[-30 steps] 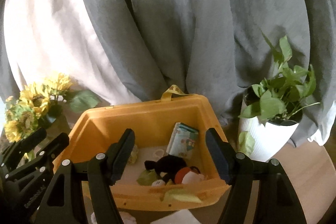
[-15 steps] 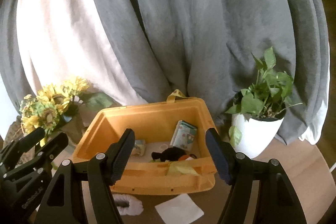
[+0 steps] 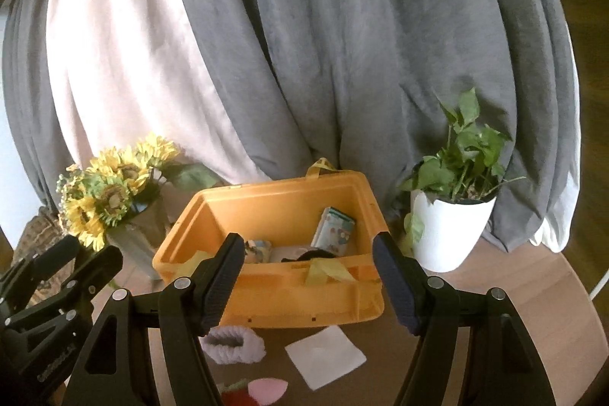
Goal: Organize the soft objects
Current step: 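Withdraw both tools from the crate toward the red pompom and white tissue, then grasp the red pompom with the left tool while the right tool pinches the white tissue sheet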
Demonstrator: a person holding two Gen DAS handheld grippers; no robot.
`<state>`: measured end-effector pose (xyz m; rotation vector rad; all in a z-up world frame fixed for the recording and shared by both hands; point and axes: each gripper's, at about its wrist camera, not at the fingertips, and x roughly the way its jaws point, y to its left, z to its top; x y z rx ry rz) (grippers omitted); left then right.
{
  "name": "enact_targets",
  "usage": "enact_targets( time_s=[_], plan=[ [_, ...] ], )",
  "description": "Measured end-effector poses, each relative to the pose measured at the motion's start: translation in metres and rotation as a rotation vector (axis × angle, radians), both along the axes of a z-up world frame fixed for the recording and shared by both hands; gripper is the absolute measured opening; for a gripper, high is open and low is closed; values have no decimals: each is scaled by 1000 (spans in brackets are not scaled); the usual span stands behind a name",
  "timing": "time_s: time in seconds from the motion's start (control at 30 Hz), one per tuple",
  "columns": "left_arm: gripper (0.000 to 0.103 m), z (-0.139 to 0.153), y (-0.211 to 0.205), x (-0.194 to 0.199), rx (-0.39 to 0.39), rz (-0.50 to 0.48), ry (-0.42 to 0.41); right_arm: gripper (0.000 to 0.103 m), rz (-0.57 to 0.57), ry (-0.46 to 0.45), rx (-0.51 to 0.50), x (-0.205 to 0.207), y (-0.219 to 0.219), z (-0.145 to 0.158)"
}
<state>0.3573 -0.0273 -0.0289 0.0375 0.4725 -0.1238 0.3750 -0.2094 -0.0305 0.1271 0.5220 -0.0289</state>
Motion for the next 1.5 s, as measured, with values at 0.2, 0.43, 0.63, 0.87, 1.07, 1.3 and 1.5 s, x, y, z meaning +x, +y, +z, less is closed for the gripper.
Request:
enact_targets(
  time_s=[0.2, 0.43, 0.63, 0.87, 1.07, 1.3, 1.5],
  plan=[
    [66, -4, -4, -19, 6, 18, 14, 71, 14, -3, 7, -17, -4, -3],
    [66, -14, -12, -41, 13, 53, 32, 71, 63, 4, 6, -30, -8, -9],
    [66, -25, -22, -58, 17, 105, 45, 71, 114, 21, 7, -37, -17, -17],
    [67, -43, -32, -70, -5, 167, 88, 71, 183, 61, 8, -40, -26, -33],
    [67, -63, -43, -76, -5, 193, 131, 71, 231, 98, 11, -39, -32, -51],
    [67, -90, -50, -77, -7, 228, 195, 71, 287, 143, -1, -32, -36, -72],
    [67, -113, -54, -73, -7, 243, 243, 71, 322, 181, -7, -27, -36, -92]
  ],
)
